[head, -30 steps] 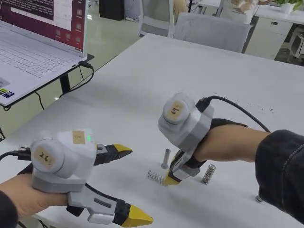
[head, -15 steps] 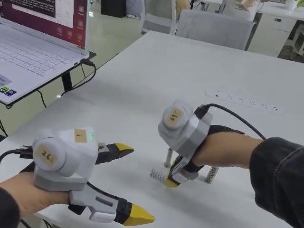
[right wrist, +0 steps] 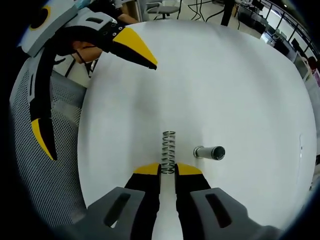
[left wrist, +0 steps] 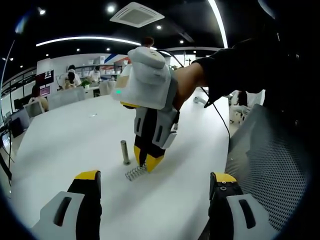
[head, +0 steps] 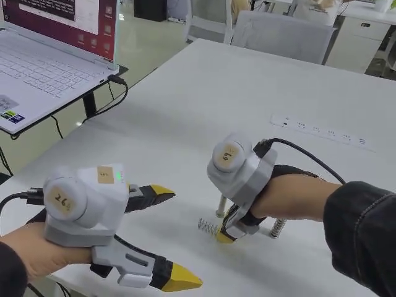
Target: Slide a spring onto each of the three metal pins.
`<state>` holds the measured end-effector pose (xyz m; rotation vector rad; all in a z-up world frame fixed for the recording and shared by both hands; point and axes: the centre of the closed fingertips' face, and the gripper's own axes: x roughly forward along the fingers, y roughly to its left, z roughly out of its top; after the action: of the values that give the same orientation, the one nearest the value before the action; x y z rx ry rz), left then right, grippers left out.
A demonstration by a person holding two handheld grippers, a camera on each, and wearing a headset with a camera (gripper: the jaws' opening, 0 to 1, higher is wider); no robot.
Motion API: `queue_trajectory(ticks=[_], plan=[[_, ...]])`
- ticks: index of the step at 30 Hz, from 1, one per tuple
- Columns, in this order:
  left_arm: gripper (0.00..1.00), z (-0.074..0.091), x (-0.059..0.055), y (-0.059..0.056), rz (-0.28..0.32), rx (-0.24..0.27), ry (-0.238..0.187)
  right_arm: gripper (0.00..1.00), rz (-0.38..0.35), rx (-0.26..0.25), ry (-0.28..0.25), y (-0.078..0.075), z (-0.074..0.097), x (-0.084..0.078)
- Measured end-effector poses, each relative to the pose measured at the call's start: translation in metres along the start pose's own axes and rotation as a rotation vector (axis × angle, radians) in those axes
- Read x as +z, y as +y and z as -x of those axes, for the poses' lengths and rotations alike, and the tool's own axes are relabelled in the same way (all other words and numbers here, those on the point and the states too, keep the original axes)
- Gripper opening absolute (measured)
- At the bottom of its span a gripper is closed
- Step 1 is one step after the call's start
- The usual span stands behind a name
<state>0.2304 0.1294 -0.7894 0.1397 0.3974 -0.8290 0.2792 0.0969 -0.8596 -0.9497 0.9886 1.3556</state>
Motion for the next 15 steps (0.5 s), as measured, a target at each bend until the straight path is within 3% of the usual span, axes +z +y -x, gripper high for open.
queue_trajectory(ticks=[6, 15], plan=[[0.86, 0.0, 0.0, 0.0, 0.0, 0.003, 0.001, 0.09, 0.004, 0.0, -0.01, -0.001, 0.003, 0.0], [0.83, -0.001, 0.002, -0.001, -0.002, -0.001, 0.002, 0.08, 0.031, -0.008, -0.041, 0.004, 0.024, -0.001]])
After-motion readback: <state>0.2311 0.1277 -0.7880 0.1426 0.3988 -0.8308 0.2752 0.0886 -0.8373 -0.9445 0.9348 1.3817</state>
